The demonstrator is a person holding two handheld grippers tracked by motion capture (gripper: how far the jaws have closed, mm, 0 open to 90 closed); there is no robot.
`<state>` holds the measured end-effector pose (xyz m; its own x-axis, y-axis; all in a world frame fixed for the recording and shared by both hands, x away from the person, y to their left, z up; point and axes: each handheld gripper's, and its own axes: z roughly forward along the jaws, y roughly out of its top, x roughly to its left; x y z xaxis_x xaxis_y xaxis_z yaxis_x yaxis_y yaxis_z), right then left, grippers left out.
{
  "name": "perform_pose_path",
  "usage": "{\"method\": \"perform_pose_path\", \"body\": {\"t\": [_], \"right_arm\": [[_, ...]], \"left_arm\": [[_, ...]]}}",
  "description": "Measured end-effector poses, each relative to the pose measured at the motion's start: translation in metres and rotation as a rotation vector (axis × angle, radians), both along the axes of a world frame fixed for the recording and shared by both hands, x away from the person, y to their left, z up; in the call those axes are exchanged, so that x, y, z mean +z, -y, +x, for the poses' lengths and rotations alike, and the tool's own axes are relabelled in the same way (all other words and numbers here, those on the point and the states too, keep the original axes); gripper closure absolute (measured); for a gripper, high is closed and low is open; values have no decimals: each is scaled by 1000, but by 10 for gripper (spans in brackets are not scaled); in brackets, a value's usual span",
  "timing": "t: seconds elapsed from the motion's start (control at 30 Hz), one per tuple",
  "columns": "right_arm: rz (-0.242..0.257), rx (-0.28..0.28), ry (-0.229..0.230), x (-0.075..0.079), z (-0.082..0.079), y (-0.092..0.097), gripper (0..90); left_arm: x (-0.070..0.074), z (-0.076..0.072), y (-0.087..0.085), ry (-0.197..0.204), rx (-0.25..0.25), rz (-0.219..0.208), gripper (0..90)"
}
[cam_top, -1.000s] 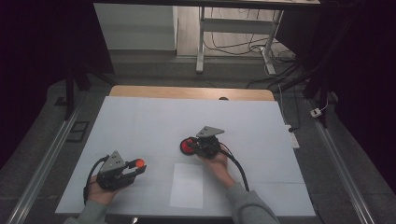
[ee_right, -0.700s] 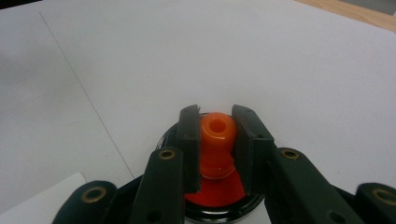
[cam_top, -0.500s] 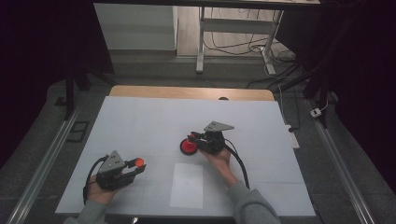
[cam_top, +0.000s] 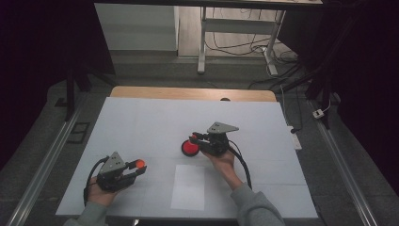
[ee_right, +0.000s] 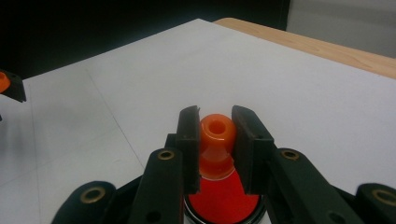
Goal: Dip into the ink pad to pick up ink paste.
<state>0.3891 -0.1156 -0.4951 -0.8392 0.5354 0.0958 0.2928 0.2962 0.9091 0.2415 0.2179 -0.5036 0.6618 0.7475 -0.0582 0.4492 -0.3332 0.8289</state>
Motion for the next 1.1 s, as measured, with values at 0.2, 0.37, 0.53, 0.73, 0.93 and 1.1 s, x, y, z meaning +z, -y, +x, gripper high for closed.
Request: {"method": "perform_pose_path", "body": {"t": [0.2, 0.37, 0.53, 0.73, 0.93, 1.1], "right_arm": [[8, 7, 5, 4, -3, 3, 728], [8, 19, 4, 7, -5, 4, 727], [3, 25, 7, 10, -8, 5, 727], [-7, 32, 0, 11, -11, 7, 727], [-13, 41, -9, 12, -14, 9, 726], [-9, 51, -15, 12, -17, 12, 726]], "left_arm": [[-1, 1, -1, -2, 1, 0, 657], [-1, 1, -1, -4, 1, -3, 656], [-1, 1, -1, -3, 3, -4, 657], [0, 1, -2, -3, 3, -4, 656], [0, 0, -2, 3, 5, -4, 656], [0, 0, -2, 2, 6, -3, 656]]}}
